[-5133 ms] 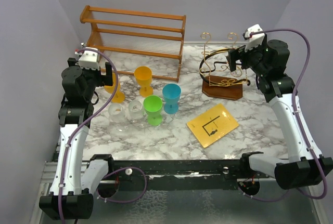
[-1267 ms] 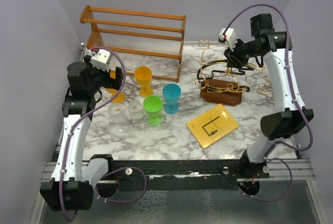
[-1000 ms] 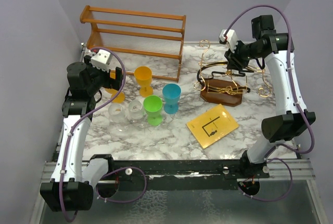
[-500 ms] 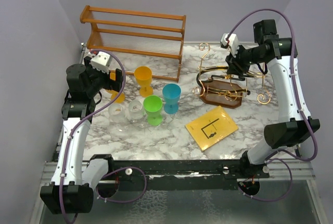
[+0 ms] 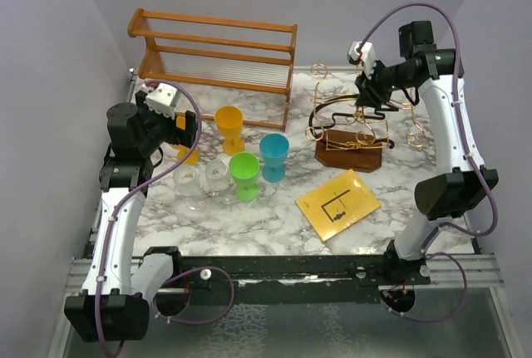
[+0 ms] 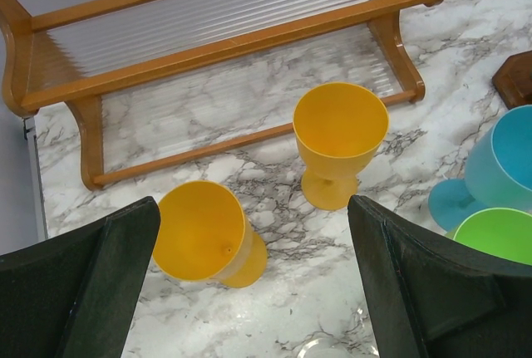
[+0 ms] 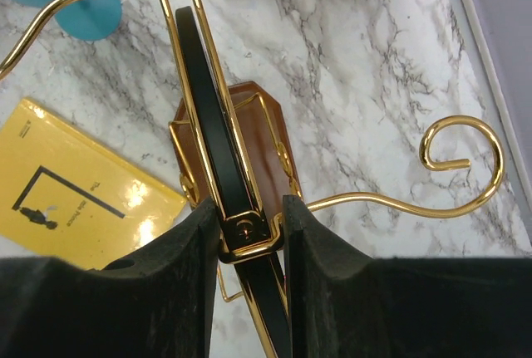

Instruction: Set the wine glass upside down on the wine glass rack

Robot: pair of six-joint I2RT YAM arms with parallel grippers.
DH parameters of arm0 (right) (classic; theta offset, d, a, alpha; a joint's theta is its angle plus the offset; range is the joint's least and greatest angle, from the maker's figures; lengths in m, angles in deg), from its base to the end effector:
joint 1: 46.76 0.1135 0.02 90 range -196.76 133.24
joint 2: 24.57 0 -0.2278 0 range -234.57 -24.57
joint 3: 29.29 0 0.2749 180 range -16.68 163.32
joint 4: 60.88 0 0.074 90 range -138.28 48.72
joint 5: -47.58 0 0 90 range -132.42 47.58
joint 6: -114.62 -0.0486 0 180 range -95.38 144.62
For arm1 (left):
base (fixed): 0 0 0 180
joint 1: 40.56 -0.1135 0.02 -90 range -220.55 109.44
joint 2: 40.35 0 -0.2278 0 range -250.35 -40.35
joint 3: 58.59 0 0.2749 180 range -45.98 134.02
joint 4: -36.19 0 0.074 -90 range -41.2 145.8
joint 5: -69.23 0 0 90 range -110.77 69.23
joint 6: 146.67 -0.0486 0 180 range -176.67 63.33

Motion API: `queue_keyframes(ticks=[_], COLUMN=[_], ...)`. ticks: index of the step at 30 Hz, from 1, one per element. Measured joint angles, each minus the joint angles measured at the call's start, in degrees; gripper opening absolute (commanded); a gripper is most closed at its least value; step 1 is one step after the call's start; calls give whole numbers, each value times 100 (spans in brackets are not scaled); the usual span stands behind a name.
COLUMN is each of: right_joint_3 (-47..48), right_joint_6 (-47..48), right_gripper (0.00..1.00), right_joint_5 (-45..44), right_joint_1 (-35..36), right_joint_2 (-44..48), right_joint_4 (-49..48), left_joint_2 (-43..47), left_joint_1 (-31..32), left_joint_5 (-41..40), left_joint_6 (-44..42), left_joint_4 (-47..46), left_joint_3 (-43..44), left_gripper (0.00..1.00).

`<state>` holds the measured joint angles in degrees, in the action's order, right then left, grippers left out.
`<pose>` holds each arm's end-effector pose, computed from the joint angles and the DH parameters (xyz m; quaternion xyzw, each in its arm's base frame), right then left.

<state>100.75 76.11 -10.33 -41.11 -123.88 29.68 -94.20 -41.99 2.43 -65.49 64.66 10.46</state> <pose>0.3468 0.0603 0.3792 -0.5069 0.7805 0.1484 0.3343 0.2668 -0.0125 0.3423 0.1740 0.7584 -0.1027 0.6196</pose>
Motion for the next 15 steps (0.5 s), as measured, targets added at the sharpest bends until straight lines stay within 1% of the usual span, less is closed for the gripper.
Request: queue_keyframes(ticks=[3,5,8,12,15], right_joint_3=[98,103,85,9,-136], right_joint_6=[103,195,297,415,426], right_gripper=[6,9,18,32,39], right_joint_5=[98,125,120,96,35], right_joint_1=[-13,-13,-15,-13,-13], right_joint_2=[-208,-273,-299,-291,-219], right_joint_4=[-142,-223,-299,-393,-557], left_joint_2=[-17,-37,-98,-175,-221], left_joint_1=[0,0,0,0,0], left_joint_5=[0,4,22,55,72], left_joint_6=[-15,-17,-24,-35,-35], left_joint_4=[0,0,0,0,0], left_joint_3=[-2,-2,-2,-2,-2], left_gripper=[99,99,99,99,99])
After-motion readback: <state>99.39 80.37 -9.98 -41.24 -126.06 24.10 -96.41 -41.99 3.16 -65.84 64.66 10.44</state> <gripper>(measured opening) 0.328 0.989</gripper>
